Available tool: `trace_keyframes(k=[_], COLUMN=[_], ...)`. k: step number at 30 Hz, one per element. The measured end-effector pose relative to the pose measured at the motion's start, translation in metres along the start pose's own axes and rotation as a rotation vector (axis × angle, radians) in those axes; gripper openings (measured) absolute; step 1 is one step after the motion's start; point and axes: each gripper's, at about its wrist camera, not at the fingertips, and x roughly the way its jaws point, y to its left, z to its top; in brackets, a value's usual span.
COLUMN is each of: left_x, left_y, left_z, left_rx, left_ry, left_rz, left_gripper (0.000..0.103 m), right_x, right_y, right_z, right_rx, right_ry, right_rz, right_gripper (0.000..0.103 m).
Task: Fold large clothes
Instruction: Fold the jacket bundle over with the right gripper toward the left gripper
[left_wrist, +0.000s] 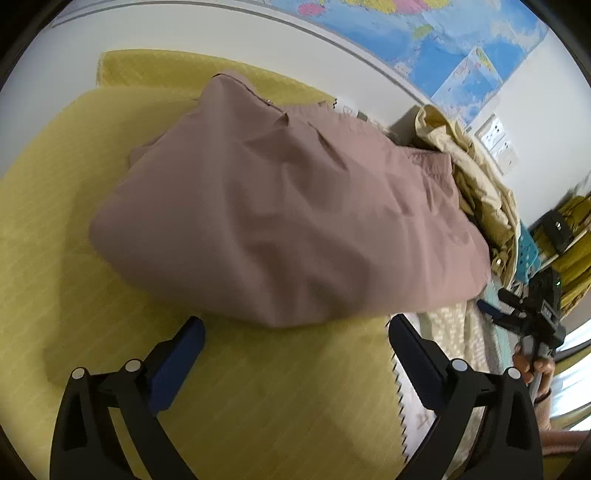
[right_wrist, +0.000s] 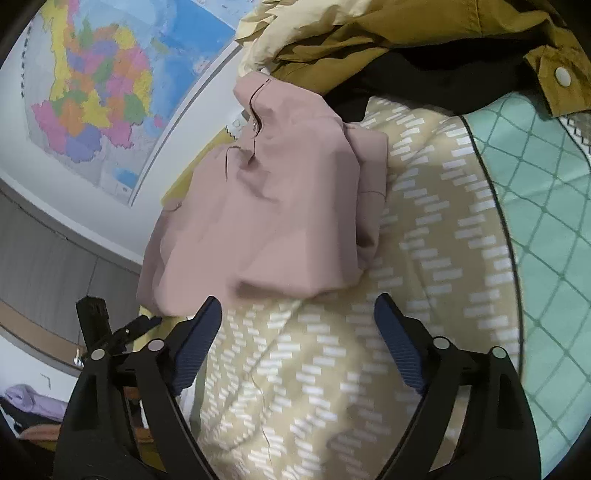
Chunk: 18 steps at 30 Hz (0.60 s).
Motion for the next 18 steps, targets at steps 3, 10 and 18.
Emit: trace_keyframes(k=[3,10,18], left_x=[0.004,0.022,0.039], left_y=[0.002,-0.004,-0.012], left_z=[0.005,0.027,0.045], left_rx=[-0.041,-0.079,-0.104], left_ry=[-0.026,-0.023,-0.034], left_rz=[-0.029,-0.050,0.009], left_gripper=[0.096,0.096,0.084], right_x=[0.005,0.024,0.047], right_y=[0.002,0.015,0.025], right_z=[0.003,0.015,0.035], right_rx=[0.007,-0.022,-0.041], right_ry=[-0.018,-0.035,-0.046], right_rz=[0.006,-0.013,0.000], right_gripper=[0.087,0.093,0.093])
